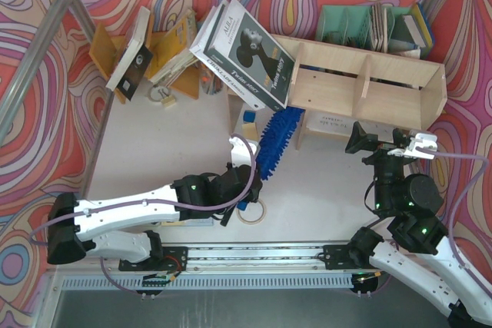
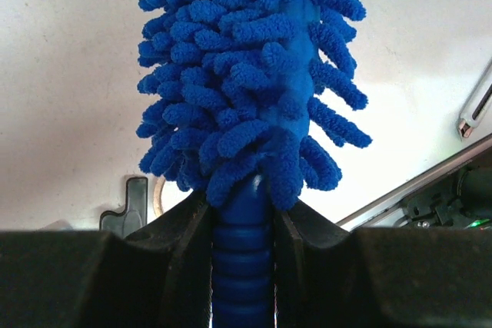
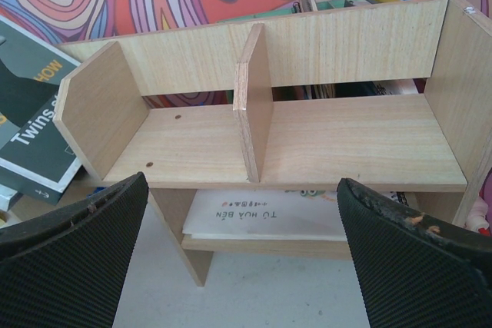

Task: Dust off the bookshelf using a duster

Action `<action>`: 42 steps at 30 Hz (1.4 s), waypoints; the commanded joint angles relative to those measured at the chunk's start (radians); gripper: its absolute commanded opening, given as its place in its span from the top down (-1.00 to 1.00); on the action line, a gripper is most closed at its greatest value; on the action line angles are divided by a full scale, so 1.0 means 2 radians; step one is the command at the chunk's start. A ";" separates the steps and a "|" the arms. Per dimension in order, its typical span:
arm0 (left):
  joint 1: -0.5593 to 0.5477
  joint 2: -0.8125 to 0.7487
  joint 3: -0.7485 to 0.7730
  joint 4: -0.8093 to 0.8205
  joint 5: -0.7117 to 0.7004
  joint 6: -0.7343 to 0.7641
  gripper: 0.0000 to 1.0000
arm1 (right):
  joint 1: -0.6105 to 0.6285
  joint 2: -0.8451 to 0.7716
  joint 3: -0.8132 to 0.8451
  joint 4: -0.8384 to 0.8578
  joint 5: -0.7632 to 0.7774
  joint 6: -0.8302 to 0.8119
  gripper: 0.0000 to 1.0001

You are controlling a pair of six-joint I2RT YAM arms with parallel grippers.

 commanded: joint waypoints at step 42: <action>-0.011 -0.020 -0.002 -0.010 -0.072 0.025 1.00 | 0.001 -0.004 -0.002 0.009 -0.003 -0.004 -0.97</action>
